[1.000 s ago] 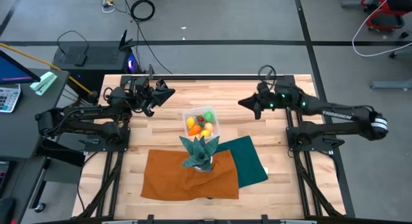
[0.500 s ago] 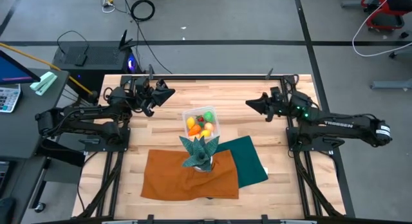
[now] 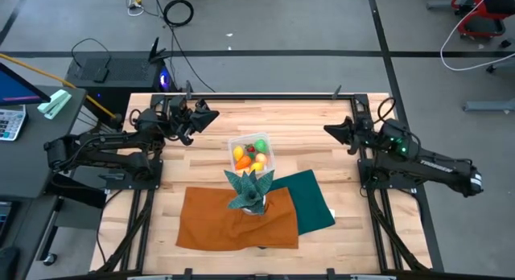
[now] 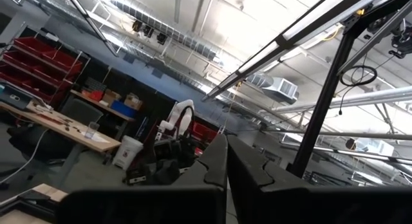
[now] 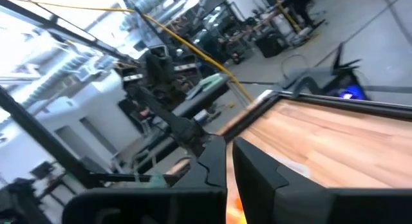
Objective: Pick and placing Produce into tupperware
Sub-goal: Return to Home Position
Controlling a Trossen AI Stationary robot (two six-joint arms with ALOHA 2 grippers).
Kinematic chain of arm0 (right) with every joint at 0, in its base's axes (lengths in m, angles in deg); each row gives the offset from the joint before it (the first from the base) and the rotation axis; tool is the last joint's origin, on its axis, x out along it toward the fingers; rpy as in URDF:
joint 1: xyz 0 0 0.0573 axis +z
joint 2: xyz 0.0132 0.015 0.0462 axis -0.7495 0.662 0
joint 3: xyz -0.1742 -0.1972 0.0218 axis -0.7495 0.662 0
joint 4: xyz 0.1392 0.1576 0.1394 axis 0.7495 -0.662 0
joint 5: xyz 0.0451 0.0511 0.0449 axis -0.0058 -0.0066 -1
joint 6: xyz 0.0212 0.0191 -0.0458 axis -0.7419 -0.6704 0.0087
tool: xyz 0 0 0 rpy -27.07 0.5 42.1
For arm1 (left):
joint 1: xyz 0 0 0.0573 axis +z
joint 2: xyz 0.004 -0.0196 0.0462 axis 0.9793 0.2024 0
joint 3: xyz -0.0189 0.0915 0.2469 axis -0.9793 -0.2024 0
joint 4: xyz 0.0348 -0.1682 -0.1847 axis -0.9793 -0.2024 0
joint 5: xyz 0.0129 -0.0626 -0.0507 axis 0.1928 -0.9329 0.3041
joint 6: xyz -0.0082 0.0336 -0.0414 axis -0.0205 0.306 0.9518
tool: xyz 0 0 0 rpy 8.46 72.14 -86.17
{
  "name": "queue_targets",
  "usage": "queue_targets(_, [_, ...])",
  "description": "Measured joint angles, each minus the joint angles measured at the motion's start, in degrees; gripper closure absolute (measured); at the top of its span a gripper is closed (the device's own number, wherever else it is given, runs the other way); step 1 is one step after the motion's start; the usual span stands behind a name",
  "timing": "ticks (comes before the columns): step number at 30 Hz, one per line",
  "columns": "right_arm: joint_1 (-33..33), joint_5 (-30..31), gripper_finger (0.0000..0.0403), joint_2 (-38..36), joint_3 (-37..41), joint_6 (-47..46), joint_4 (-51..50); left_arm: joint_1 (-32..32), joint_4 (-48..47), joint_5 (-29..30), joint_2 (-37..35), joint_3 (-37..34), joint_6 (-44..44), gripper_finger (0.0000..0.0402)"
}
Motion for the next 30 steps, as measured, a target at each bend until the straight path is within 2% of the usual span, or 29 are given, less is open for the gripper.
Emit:
queue_targets(13, [0.02, 2.62, 0.0403, -13.99, 0.04, 2.34, -15.33, 0.00, -1.41, 0.02, 0.01, 0.00, 0.02, 0.0381])
queue_targets(20, [0.02, 3.56, 0.0403, -16.53, 1.83, 2.32, -15.55, 0.00, -1.73, 0.03, 0.01, 0.00, 0.01, 0.0391])
queue_targets(23, [0.18, 3.53, 0.0403, -16.51, 6.02, -0.05, -9.36, 0.00, -2.26, 0.04, 0.01, 0.00, 0.05, 0.0389])
queue_targets(28, [0.66, 3.81, 0.0403, -16.51, 15.38, -4.71, 11.22, 0.00, -2.38, 0.04, 0.01, 0.00, 1.37, 0.0379])
queue_targets(30, [0.76, 4.61, 0.0403, -16.47, 15.51, -5.08, 12.88, 0.00, -2.38, 0.04, -0.01, 0.00, 1.59, 0.0378])
